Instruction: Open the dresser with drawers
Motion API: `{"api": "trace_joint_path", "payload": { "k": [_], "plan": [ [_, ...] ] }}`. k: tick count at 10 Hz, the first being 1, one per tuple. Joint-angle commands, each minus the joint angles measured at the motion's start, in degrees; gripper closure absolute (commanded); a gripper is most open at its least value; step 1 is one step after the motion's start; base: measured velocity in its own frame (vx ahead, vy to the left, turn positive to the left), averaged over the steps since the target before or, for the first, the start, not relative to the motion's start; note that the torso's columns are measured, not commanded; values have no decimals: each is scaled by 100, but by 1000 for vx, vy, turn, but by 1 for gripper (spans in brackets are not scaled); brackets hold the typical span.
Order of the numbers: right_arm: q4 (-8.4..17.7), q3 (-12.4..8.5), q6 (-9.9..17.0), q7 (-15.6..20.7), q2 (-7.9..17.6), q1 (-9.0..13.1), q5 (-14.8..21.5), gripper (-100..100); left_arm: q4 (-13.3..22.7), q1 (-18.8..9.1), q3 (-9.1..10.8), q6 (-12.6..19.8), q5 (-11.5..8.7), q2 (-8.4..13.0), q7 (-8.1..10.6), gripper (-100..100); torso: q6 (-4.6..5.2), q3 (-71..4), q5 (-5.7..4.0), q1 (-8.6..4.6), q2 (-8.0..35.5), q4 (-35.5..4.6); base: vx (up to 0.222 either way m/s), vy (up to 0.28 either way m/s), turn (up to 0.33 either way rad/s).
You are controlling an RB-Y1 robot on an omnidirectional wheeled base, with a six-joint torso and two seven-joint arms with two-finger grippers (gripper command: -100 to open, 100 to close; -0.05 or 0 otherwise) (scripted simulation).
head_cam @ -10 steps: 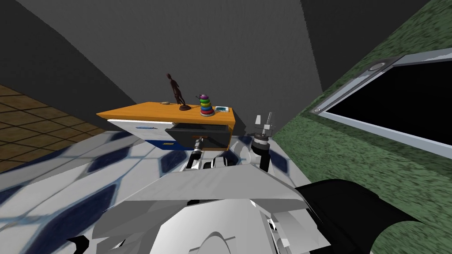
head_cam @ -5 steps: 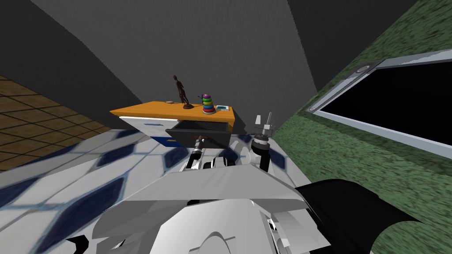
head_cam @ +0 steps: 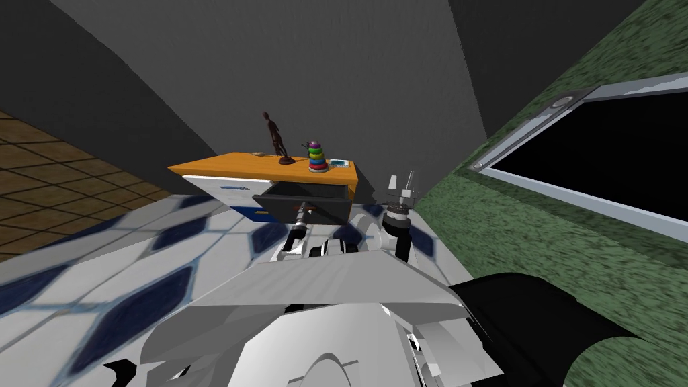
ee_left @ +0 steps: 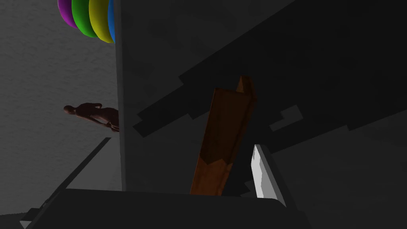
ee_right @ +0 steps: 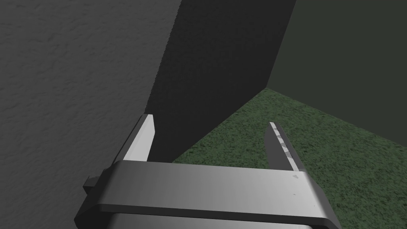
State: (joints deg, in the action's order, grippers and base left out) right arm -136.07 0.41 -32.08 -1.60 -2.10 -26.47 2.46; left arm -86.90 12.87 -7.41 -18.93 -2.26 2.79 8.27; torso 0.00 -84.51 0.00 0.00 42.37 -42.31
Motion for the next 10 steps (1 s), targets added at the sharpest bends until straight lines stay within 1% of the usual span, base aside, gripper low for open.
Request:
{"api": "trace_joint_path", "payload": {
  "k": [1, 3, 4, 5, 10],
  "plan": [
    [0, 0, 0, 0, 0, 0, 0, 0, -289, -81, 13, 377, -4, -3, -6, -100, 0, -2, 0, 0, -3, 1, -35, -1, 18],
    [0, 0, 0, 0, 0, 0, 0, 0, -506, -140, 24, 648, -9, 1, -5, -100, -1, -5, -2, 1, -6, -2, -38, -1, 12],
    [0, 0, 0, 0, 0, 0, 0, 0, -403, -117, 21, 574, -12, 10, 0, -100, -4, 1, -8, -3, 5, -18, -11, -1, 0],
    [0, 0, 0, 0, 0, 0, 0, 0, -412, -121, 22, 614, -12, 11, 1, 0, -3, 2, -5, -4, 5, -11, 0, 0, 0],
    [0, 0, 0, 0, 0, 0, 0, 0, -396, -110, 21, 624, -12, 13, 1, 0, 0, -4, -1, 0, -6, 1, 0, 0, 0]
  ]
}}
